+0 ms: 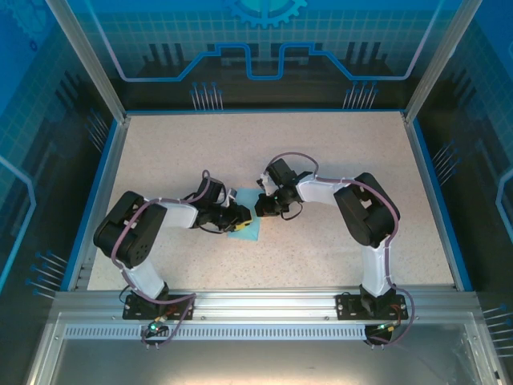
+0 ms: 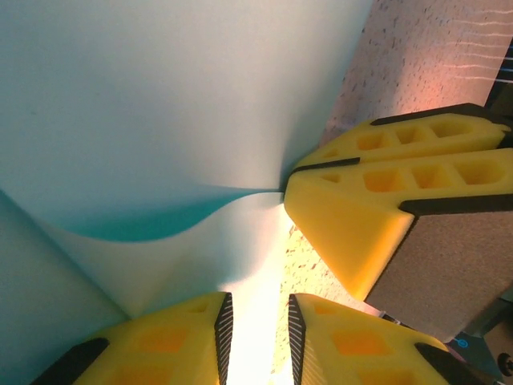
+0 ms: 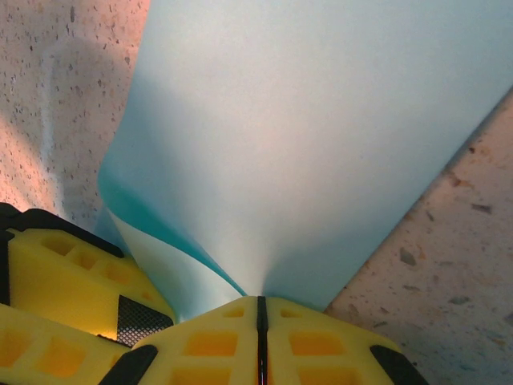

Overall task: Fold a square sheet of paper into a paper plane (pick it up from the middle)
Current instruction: Fold the triangle a second time at the center of the table.

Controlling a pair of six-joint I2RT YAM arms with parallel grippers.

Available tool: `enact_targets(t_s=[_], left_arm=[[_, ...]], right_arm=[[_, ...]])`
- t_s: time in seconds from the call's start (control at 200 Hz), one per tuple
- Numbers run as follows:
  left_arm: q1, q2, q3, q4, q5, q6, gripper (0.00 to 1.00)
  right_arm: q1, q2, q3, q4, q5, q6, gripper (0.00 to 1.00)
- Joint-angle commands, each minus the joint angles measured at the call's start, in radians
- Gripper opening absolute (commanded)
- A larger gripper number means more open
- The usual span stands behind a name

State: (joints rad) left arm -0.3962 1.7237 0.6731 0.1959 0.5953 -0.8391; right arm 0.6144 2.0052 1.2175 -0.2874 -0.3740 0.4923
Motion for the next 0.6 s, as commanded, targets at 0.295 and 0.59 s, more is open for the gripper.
enact_targets(t_s=[0.295,0.59], left_arm=[[-0.009,0.024,0.023,-0.051,-0.008,0.022,0.25],[-0.012,0.036,0.020,-0.131,-0.064,0.038,0.19]], right_arm=[[-0.005,0.028,-0.003,-0.031,0.010,0.002,0.08],[-0.002,-0.203,-0.144,0.060,0.121,0.110,0.32]])
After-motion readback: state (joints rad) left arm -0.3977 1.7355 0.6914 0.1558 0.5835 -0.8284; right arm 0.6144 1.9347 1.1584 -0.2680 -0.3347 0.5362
